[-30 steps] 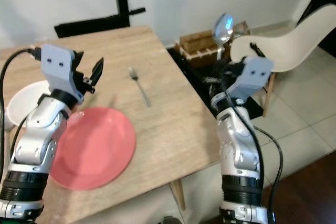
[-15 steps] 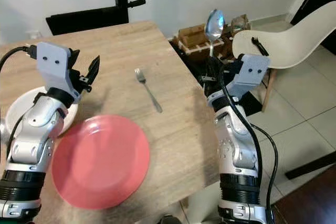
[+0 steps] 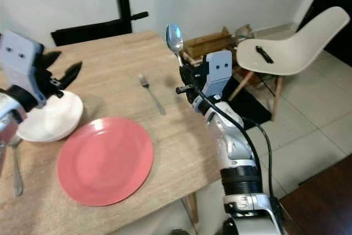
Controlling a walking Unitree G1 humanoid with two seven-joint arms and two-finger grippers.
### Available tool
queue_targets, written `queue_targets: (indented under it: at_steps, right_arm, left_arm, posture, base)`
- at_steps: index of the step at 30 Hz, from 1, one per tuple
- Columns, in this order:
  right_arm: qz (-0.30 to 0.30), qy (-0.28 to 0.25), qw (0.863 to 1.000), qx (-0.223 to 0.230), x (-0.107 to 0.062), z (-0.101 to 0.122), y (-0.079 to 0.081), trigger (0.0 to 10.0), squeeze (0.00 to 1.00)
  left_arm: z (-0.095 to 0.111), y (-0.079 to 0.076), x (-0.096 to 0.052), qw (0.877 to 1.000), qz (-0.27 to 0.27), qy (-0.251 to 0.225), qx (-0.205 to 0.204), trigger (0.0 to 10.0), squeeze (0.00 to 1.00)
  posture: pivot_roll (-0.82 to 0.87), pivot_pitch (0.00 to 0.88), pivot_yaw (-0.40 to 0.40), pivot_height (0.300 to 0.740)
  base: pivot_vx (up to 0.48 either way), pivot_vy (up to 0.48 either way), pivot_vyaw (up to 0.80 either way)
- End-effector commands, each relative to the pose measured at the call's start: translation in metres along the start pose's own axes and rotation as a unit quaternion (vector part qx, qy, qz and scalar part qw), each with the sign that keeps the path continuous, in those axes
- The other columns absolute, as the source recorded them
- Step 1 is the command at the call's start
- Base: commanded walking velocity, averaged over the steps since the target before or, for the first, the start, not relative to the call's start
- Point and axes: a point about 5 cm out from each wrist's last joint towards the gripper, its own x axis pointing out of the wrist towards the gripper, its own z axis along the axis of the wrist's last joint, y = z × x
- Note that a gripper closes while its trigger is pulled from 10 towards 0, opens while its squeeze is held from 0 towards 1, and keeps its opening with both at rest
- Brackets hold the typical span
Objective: Setting the table
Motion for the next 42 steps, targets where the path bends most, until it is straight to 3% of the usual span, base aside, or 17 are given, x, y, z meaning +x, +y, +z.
queue_targets:
  at_steps: [1,4,9,12,16,24,28,31,42]
  right_arm:
    - [-0.009,0.02,1.0,0.003,0.006,-0.007,0.002,10.0,0.0]
    - [-0.022,0.046,0.998,0.02,0.023,-0.015,0.01,10.0,0.0]
    - [-0.018,0.066,0.998,0.003,0.03,-0.018,0.013,10.0,0.0]
    - [-0.031,0.092,0.995,-0.018,0.03,-0.023,0.005,10.0,0.0]
    - [-0.05,0.092,0.994,-0.024,0.028,-0.023,-0.008,10.0,0.0]
    - [-0.074,0.083,0.993,-0.044,0.027,-0.015,-0.026,10.0,0.0]
    - [-0.057,0.091,0.993,-0.052,0.023,-0.017,-0.032,10.0,0.0]
    - [-0.022,0.1,0.993,-0.062,0.022,-0.022,-0.029,10.0,0.0]
    - [-0.038,0.126,0.987,-0.095,0.02,-0.028,-0.033,10.0,0.0]
  left_arm:
    - [0.004,0.003,-0.007,1.0,-0.019,0.002,-0.003,10.0,0.0]
    - [0.012,0.001,-0.012,0.998,-0.056,0.008,0.0,10.0,0.0]
    - [0.015,-0.016,-0.004,0.994,-0.108,0.016,-0.017,10.0,0.0]
    - [0.018,-0.024,0.009,0.991,-0.129,0.02,-0.008,10.0,0.0]
    - [0.028,-0.022,0.015,0.99,-0.14,0.014,-0.003,10.0,0.0]
    - [0.029,-0.019,0.007,0.989,-0.145,0.033,-0.003,10.0,0.0]
    - [0.029,-0.02,0.005,0.987,-0.158,0.043,-0.009,10.0,0.0]
    - [0.028,-0.023,0.003,0.983,-0.176,0.052,-0.012,10.0,0.0]
    - [0.026,-0.027,-0.006,0.981,-0.18,0.069,-0.015,10.0,0.0]
  posture:
    - [0.02,0.002,0.036,0.74]
    - [0.07,0.01,0.024,0.74]
    - [0.11,0.03,0.014,0.74]
    - [0.11,0.051,0.018,0.74]
    - [0.12,0.071,0.023,0.74]
    - [0.14,0.101,0.041,0.74]
    - [0.15,0.113,0.047,0.74]
    - [0.15,0.127,0.053,0.74]
    - [0.17,0.147,0.05,0.74]
  base:
    - [0.0,0.0,0.0]
    - [0.0,0.0,0.0]
    - [0.0,0.0,0.0]
    - [0.0,0.0,0.0]
    - [0.0,0.0,0.0]
    - [0.0,0.0,0.0]
    - [0.0,0.0,0.0]
    - [0.0,0.0,0.0]
    - [0.0,0.0,0.0]
